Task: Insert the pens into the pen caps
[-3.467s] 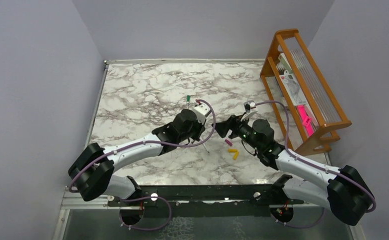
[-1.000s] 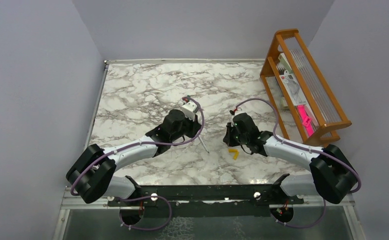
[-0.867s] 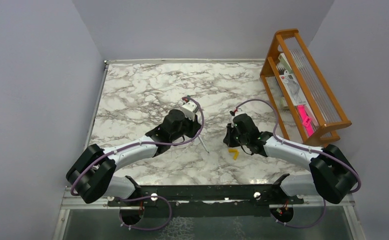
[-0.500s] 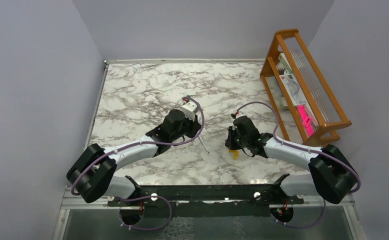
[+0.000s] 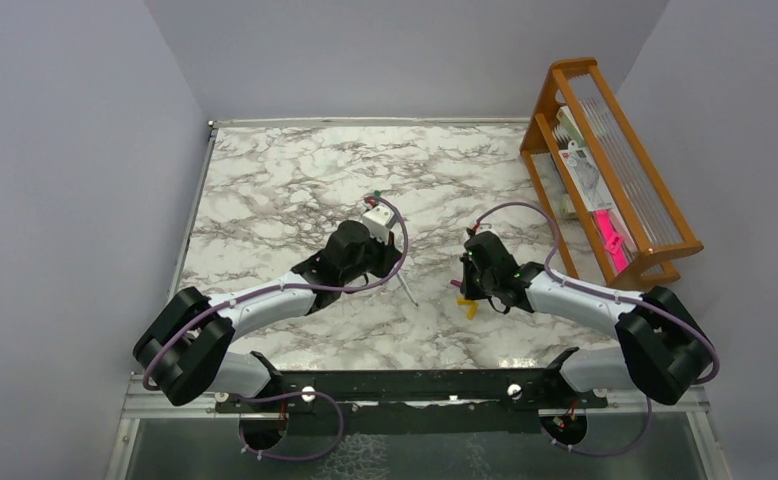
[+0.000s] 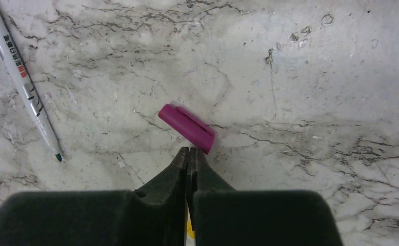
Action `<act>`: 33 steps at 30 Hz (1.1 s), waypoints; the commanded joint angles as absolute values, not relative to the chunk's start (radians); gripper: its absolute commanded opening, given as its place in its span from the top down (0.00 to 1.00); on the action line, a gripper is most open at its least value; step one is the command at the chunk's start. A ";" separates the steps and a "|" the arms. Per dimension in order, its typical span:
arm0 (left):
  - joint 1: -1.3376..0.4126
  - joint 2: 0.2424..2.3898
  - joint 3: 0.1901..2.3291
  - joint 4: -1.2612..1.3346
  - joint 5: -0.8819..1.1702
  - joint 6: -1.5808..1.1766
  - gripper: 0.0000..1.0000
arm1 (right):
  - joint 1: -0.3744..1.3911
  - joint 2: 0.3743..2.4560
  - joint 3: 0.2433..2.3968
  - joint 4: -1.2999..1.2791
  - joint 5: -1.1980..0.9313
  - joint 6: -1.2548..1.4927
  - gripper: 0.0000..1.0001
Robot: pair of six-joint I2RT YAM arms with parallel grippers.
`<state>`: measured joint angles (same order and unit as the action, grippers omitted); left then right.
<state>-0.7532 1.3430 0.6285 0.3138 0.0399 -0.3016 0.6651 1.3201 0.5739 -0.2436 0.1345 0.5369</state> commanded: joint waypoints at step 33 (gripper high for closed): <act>-0.733 1.307 0.604 0.305 0.004 -0.285 1.00 | 0.537 1.616 0.826 -0.140 0.267 0.420 0.73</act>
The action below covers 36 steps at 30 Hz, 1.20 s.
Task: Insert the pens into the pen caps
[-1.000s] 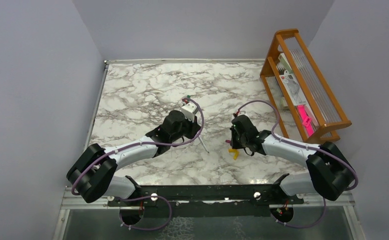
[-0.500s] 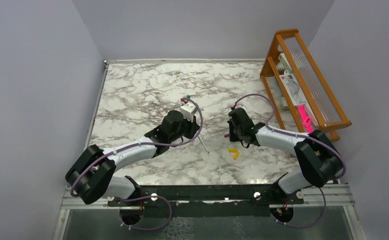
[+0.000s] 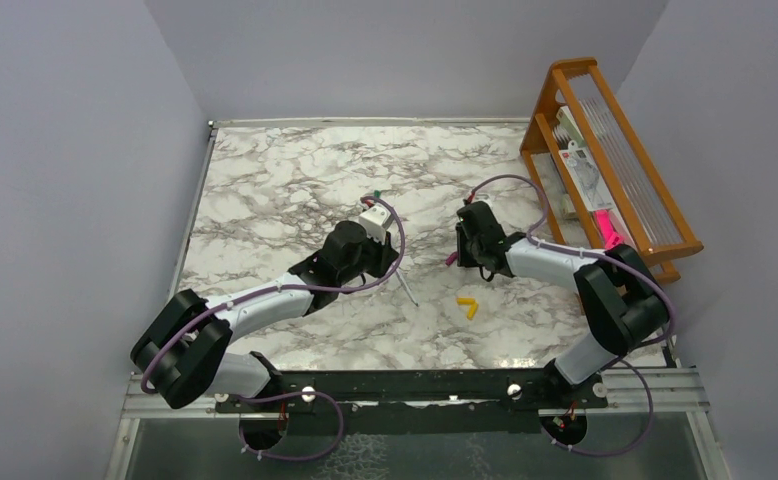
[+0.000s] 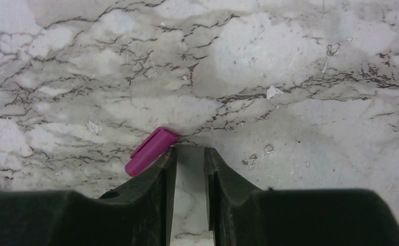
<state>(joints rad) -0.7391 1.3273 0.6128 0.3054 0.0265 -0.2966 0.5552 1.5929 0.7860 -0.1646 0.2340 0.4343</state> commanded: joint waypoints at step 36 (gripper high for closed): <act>-0.728 1.318 0.606 0.306 0.001 -0.282 1.00 | 0.592 1.728 0.909 -0.145 0.214 0.512 0.83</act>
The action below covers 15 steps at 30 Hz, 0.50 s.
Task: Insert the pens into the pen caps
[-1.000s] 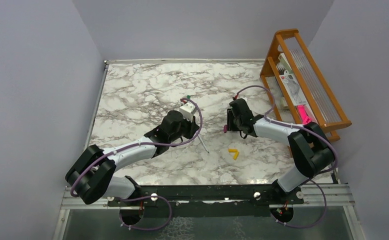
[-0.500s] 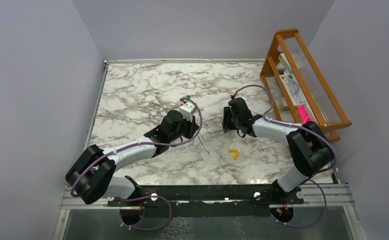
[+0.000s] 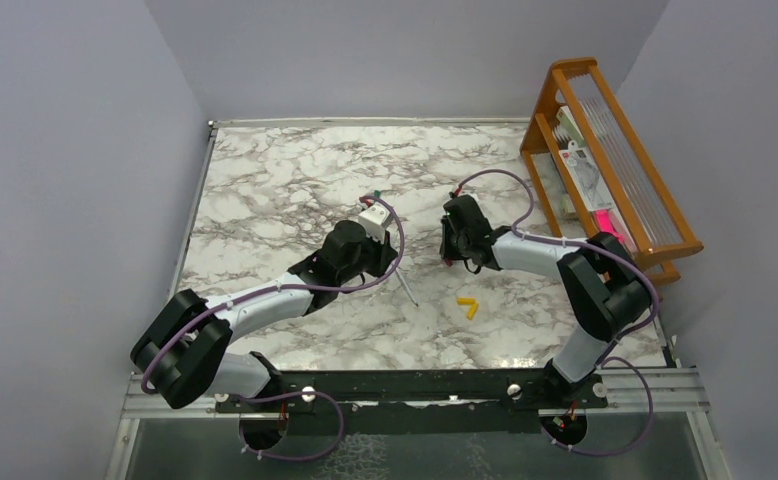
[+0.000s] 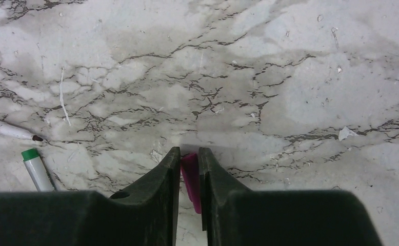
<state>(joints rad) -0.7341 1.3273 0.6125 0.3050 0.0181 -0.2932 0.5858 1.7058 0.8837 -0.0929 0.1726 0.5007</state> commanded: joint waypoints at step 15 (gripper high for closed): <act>-0.726 1.321 0.609 0.307 0.011 -0.285 1.00 | 0.597 1.667 0.833 -0.159 0.247 0.437 0.66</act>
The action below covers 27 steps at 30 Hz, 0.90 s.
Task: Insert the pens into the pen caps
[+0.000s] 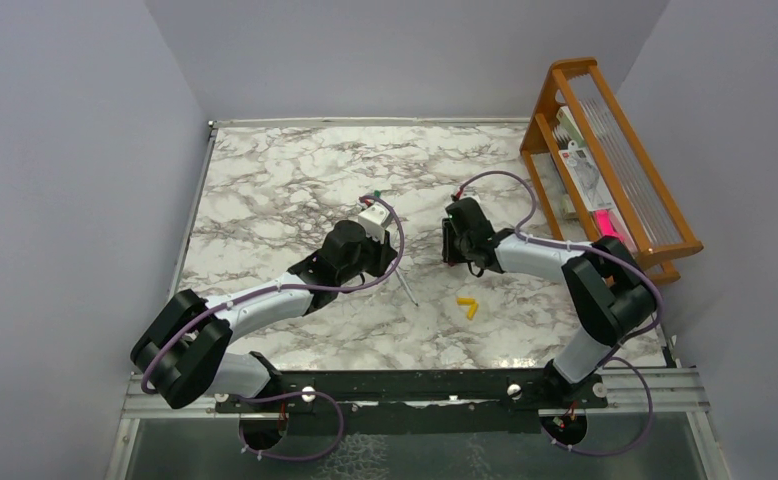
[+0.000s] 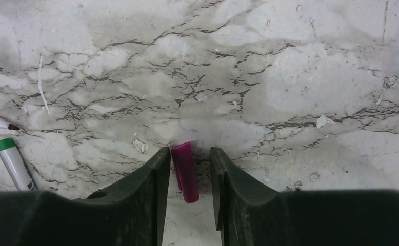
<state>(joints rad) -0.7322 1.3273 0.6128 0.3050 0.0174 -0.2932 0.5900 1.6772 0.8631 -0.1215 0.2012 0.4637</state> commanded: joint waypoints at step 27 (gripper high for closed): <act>-0.730 1.440 0.553 0.743 0.377 -0.588 1.00 | 0.580 1.167 0.522 0.477 0.105 0.675 0.99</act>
